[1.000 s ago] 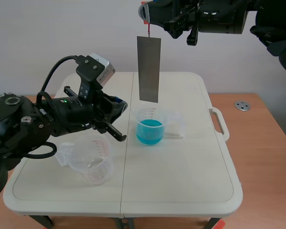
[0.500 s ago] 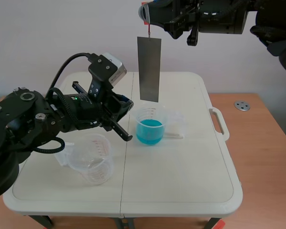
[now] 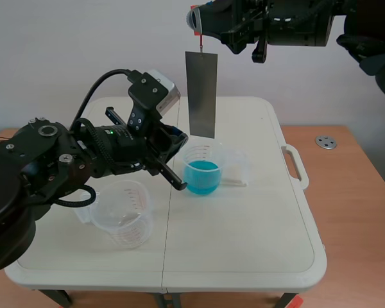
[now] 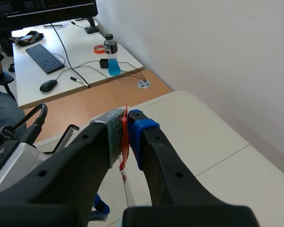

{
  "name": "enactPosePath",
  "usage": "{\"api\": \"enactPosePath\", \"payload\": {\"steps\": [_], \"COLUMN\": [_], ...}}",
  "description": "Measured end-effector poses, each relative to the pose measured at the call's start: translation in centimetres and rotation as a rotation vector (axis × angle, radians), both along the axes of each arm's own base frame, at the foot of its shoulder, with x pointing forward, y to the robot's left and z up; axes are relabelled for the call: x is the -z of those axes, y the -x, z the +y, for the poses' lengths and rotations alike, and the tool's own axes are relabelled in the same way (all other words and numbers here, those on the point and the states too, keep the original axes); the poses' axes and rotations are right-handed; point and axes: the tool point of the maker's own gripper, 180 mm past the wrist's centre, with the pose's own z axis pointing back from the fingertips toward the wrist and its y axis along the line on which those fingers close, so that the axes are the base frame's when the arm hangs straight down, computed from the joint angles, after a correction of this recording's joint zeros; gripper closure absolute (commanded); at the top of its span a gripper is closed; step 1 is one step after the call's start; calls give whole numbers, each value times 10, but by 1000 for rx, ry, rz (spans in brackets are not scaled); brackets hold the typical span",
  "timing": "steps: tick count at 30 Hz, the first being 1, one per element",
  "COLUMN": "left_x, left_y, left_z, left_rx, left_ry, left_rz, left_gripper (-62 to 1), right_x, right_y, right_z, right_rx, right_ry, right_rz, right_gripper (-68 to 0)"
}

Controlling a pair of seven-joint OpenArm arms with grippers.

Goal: Hold the metal plate by the orange handle, dip it into the blue solution, take it out and point at it, then put the plate back in the beaker on the left.
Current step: 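Point at the plate with the left hand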

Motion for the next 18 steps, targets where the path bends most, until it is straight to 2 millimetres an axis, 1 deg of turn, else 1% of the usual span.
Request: {"api": "enactPosePath", "payload": {"steps": [9,11,13,18], "left_x": [0,0,5,23], "left_y": [-1,-5,-3,20], "left_z": [2,8,15,43], "left_rx": [-11,-54,-69,-102], "left_ry": [-1,3,-6,-52], "left_rz": [-2,-6,1,41], "left_gripper": [-19,-19,-19,-19], "right_x": [1,0,0,0], "right_y": [0,0,0,0], "right_z": [0,1,1,1], "right_rx": [0,-2,-1,-1], "right_ry": [3,1,1,1], "right_rz": [2,2,2,2], "right_gripper": [-15,-15,-15,-15]}}
